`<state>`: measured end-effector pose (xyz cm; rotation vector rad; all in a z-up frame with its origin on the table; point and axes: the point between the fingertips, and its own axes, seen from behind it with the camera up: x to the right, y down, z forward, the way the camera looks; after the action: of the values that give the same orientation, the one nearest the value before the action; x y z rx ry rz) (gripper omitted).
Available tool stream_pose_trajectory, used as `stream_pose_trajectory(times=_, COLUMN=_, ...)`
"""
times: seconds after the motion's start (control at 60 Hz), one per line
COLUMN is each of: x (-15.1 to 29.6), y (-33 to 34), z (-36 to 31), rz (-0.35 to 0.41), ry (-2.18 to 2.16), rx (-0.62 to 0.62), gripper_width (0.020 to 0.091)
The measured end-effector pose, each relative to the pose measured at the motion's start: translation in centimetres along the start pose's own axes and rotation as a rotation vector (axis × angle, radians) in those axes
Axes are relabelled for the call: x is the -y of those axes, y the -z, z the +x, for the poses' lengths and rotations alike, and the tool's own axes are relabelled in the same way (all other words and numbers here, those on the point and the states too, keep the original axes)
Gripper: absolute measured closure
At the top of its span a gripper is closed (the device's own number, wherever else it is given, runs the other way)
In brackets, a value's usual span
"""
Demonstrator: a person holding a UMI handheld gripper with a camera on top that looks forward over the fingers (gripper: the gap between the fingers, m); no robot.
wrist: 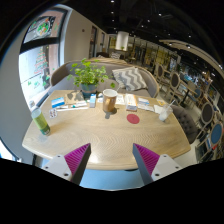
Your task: Pour water
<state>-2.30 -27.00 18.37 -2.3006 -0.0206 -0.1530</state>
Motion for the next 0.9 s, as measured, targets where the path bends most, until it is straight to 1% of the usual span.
stream_pose_trajectory(times=0.083, x=-0.8, y=0.3, z=-1.3, rz=-0.006, ry=-0.011, rx=-0.021, gripper_width=0.025)
stream_pose_trajectory(times=0.1, x=-0.8, y=0.2, z=-0.3, rz=-0.009, ry=-0.012, rx=-0.023, gripper_width=0.025)
stream_pose_trajectory(times=0.117, x=-1.3, y=0.6, z=-2.2, rz=-0.009, ry=-0.017, rx=-0.028, gripper_width=0.025)
stream_pose_trajectory(times=0.3, x=-4.6, y=1.5, z=-7.7, rz=-0.024, ry=-0.034, rx=-0.033, gripper_width=0.0249)
stream_pose_trajectory(times=0.417, x=-6.6, y=2.0, z=-13.2, rz=-0.022, ry=-0.039, rx=0.012, gripper_width=0.025)
stream_pose_trajectory(times=0.55, x=-7.8, y=1.6, z=-21.1, rz=-0.019, ry=-0.033, rx=0.106, gripper_width=0.0248)
stream_pose_trajectory(times=0.65, x=-6.9, y=0.7, z=-26.8, rz=0.006, ry=-0.014, rx=0.173, gripper_width=0.0247)
stream_pose_trajectory(times=0.75, x=-4.8, y=-1.3, z=-31.5, rz=0.047, ry=-0.009, rx=0.224, gripper_width=0.0248)
stream_pose_trajectory(times=0.9, x=-0.3, y=-6.1, z=-35.4, rz=0.132, ry=-0.043, rx=0.229, gripper_width=0.0247)
